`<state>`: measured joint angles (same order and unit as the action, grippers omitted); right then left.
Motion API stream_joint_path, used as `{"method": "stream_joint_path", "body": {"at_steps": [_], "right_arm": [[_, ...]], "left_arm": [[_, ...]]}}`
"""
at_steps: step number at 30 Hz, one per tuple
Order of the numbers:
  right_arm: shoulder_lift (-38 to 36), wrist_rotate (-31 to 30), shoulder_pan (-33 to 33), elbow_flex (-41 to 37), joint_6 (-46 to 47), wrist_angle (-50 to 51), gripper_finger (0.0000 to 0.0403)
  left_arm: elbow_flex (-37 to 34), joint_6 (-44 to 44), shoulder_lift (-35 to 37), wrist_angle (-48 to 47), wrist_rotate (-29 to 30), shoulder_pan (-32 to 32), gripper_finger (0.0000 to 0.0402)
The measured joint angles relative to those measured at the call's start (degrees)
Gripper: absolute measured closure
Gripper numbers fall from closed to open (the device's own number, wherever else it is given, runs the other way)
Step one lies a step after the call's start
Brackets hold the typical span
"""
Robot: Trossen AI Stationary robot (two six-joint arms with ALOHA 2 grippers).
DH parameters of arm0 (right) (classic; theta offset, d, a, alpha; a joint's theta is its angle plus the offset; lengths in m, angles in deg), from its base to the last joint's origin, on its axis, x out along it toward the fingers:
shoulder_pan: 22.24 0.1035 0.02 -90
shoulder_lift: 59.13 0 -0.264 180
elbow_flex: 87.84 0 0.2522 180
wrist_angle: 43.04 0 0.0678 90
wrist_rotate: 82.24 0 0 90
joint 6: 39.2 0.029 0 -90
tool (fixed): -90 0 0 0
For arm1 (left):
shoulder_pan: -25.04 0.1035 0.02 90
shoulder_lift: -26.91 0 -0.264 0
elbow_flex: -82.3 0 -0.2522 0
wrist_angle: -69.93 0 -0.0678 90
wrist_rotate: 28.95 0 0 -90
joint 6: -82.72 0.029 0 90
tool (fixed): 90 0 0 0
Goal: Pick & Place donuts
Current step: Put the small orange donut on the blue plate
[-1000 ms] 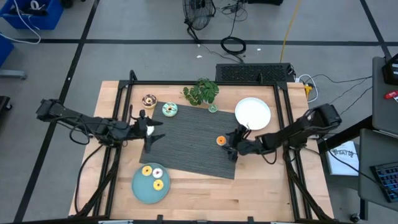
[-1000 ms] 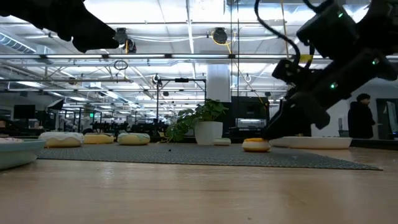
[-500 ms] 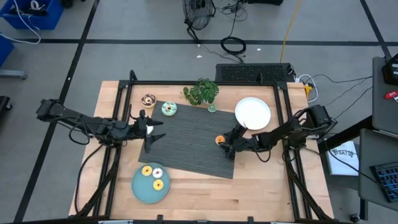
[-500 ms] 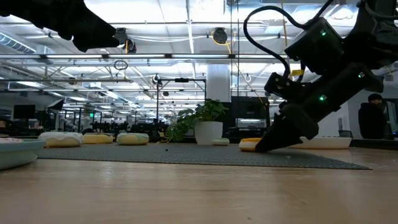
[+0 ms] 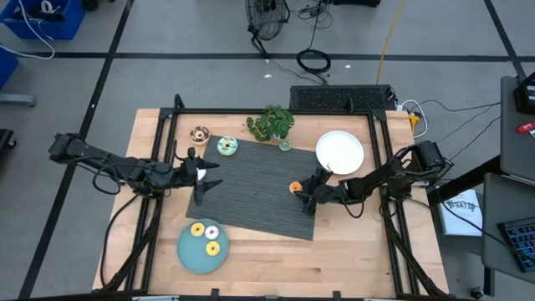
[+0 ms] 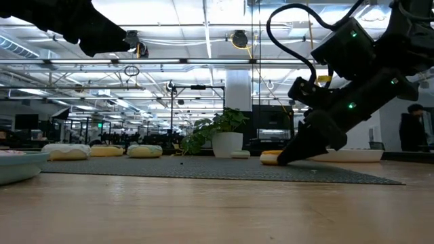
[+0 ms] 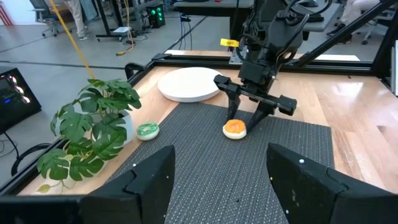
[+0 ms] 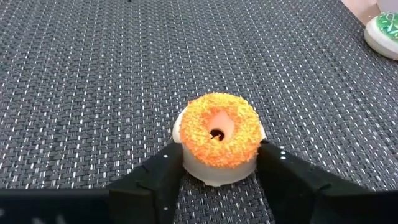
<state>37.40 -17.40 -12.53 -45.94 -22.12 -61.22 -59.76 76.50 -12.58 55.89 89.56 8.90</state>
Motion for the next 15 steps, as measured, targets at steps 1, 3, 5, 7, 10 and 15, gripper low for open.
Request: {"method": "stream_joint_path", "body": {"at_steps": [1,3,5,7,10,15], "right_arm": [[-0.08,0.00,0.00,0.00,0.00,0.01,0.0224],[-0.40,0.02,0.00,0.00,0.01,-0.10,0.0241],[-0.38,0.02,0.11,-0.01,-0.04,-1.05,0.0254],[-0.38,0.39,0.18,-0.02,-1.16,-3.14,0.0264],[-0.40,3.77,0.28,-0.02,-4.26,-7.32,0.0272],[-0.40,5.90,1.31,-0.02,-8.54,-14.78,0.0272]], "left_arm": [[0.00,0.00,0.00,0.00,0.00,0.00,0.0149],[0.00,-0.04,0.00,-0.06,-0.04,0.00,0.0149],[0.00,-0.48,-0.30,-0.65,-1.65,0.00,0.0149],[0.00,0.20,-1.77,-0.63,-5.03,0.00,0.0149],[-0.02,1.73,-6.28,1.82,-7.70,-0.04,0.0149],[-0.02,3.52,-17.49,13.78,-5.52,0.42,0.0149]]}}
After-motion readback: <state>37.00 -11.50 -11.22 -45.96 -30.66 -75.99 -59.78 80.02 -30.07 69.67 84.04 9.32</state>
